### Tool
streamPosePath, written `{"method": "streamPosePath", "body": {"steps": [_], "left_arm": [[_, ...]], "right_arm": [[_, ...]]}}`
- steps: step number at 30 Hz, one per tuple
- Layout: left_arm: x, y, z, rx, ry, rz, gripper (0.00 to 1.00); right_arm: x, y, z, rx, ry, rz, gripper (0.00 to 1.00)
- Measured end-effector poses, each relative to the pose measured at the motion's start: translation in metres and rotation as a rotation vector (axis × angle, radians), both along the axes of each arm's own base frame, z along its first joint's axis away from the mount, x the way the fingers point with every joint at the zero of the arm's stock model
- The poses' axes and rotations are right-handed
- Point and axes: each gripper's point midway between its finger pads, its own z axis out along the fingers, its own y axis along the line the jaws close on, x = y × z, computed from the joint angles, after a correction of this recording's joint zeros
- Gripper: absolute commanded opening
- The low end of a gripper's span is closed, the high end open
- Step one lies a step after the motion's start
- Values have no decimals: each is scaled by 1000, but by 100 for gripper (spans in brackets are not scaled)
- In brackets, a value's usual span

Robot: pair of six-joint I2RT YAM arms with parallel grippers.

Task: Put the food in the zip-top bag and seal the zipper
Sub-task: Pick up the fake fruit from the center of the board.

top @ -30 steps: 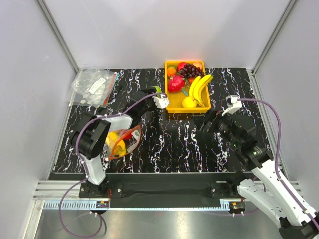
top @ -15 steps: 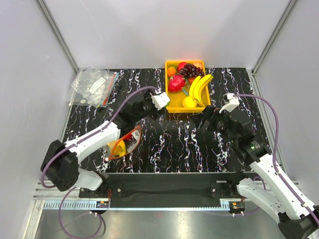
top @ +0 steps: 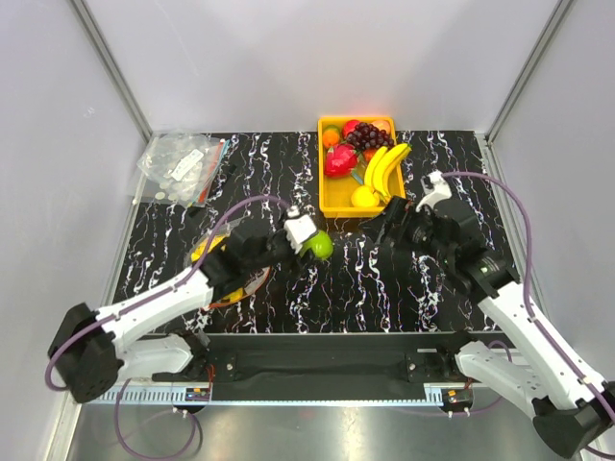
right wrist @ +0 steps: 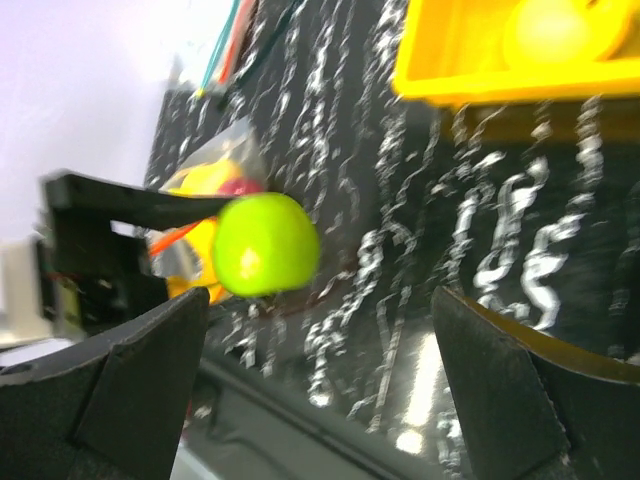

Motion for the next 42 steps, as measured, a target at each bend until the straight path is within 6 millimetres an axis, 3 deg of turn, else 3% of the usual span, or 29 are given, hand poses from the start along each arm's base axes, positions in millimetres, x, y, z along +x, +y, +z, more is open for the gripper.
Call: {"method": "streamPosePath", "body": {"steps": [6,12,18,24,36,42], "left_arm": [[-31,7,-28,-94,43,-49,8],[-46,3,-49,-173,60,-78,7],[-49,-8,-71,-214,73,-96,6],[-54,-11,-98,-189,98,-98,6],[-57,-18,-119,-153,122,-101,5],[-58,-18,-127,-133,134,-97,5]], "right_arm": [[-11,35,-20,132,188,116,100],[-16,46,-43,155,323,142,100],[-19,49,-93,75,503,142,100],[-38,44,-136,24,598,139,100],[-43,78,-170,-22,627,224,100],[-51,89,-198,-86,675,246,100]]}}
